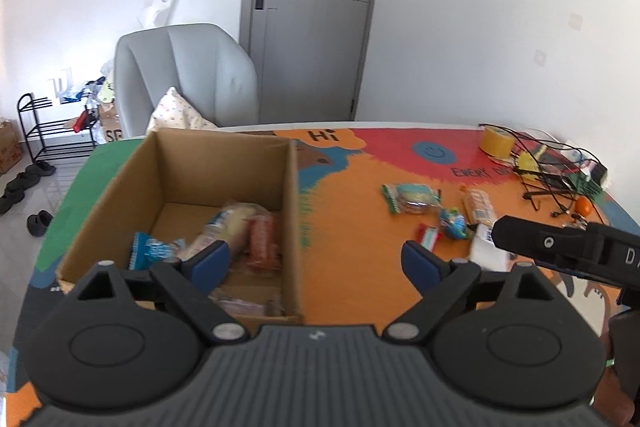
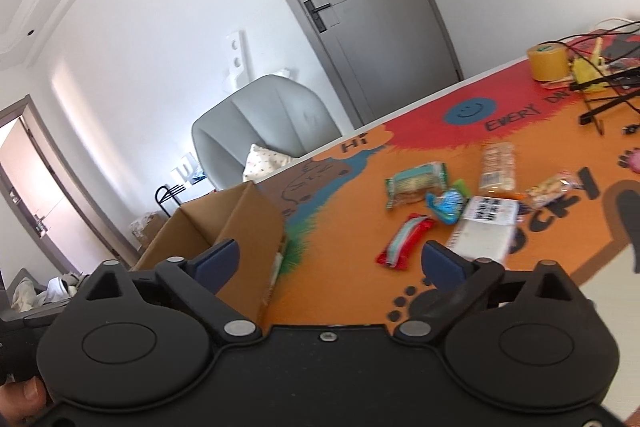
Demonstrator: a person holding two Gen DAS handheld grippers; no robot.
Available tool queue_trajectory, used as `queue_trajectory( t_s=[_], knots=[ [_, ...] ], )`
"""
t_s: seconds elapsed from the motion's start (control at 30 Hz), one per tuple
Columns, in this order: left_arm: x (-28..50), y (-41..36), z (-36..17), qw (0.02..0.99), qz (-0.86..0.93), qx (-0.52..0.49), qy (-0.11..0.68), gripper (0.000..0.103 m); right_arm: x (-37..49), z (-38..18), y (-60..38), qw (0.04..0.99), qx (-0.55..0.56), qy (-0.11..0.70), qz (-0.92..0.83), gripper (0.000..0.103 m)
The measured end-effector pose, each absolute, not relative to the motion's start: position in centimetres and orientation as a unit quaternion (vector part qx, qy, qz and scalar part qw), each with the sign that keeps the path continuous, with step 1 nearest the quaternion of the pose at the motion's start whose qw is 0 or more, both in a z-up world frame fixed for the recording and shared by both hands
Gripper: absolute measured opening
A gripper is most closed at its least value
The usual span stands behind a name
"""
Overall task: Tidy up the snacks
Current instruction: 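Move both tools back over the remaining snacks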
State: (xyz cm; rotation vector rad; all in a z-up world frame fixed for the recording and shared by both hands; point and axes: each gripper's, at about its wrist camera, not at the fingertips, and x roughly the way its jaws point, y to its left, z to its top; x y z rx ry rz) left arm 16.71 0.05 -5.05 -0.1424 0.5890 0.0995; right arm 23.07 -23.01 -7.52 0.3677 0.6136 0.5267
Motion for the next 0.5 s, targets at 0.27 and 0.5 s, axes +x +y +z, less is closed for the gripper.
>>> queue_trajectory(
  t_s=[0.27,0.5],
  knots=[
    [17.3,-2.6,-5.6,0.952,0.028,-0.067,0.298,0.094,23.0,-8.3,-26.4,0.907,0.192,0.299,0.226,0.103],
    [18.1,-4.8,-6.0,0.951,0.019,-0.064,0.3,0.094,23.3,-9.2,-28.9,0.907,0.202,0.305,0.207,0.103]
  ],
)
